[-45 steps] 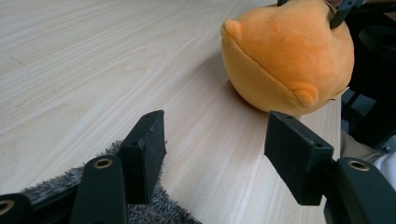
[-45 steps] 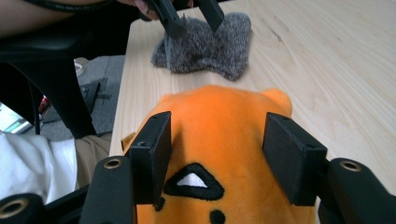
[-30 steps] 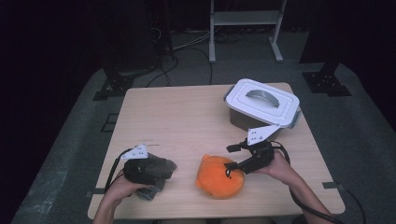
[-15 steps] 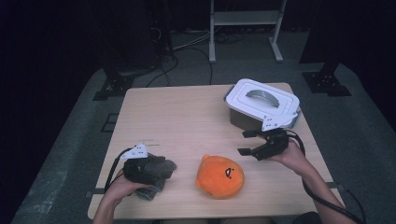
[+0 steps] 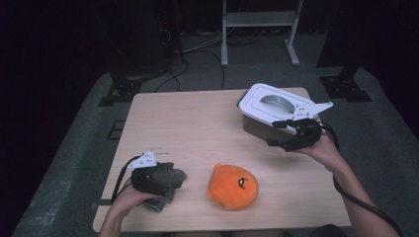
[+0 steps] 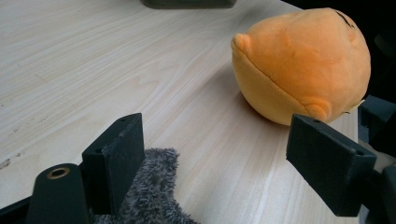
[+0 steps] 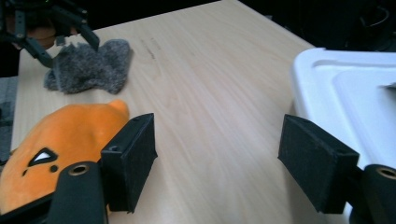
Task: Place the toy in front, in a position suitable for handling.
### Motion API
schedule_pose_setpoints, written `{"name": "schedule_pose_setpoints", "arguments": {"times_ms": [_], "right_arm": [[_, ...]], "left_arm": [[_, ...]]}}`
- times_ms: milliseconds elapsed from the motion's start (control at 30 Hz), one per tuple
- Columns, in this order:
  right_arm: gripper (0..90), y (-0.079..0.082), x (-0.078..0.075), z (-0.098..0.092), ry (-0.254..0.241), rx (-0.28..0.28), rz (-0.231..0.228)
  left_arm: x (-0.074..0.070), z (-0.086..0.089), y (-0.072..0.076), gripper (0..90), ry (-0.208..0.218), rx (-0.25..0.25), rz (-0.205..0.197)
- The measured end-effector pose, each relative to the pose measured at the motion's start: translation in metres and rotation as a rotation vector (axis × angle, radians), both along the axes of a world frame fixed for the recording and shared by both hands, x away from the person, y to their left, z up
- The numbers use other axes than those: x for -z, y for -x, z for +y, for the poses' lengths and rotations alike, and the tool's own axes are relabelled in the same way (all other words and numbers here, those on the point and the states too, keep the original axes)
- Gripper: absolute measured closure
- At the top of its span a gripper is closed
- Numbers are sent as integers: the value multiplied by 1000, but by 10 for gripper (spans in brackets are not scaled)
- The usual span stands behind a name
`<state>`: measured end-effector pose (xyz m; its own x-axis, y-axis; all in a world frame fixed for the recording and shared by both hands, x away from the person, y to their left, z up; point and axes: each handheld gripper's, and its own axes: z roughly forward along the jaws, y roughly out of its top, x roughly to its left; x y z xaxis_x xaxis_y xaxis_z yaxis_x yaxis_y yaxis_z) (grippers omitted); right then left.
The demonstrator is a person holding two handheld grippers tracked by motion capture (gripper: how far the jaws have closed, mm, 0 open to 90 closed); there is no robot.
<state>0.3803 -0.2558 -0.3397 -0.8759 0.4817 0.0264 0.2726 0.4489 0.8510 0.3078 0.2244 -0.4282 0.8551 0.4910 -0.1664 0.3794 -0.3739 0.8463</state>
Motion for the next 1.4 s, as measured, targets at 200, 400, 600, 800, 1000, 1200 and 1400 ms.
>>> {"name": "schedule_pose_setpoints", "arguments": {"times_ms": [200, 400, 600, 800, 1000, 1200, 1400], "right_arm": [[256, -9, -14, -7, 22, 28, -24], [255, -18, -19, -10, 28, 43, -23], [255, -22, -22, -11, 28, 53, -23], [255, -24, -22, -13, 33, 65, -28], [255, -31, -28, -16, 50, 84, -41], [255, -39, -35, -20, 57, 101, -53], [255, -46, -38, -20, 75, 110, -53]], "left_arm": [[2, 0, -3, 184, -5, 12, -4], [3, -3, -5, 176, -8, 22, -6], [2, -6, -6, 176, -7, 28, -9], [3, -9, -6, 176, -12, 38, -6], [2, -9, -5, 176, -11, 36, -13], [2, -9, -5, 176, -16, 41, -17], [3, -9, -6, 176, -15, 47, -12]]}}
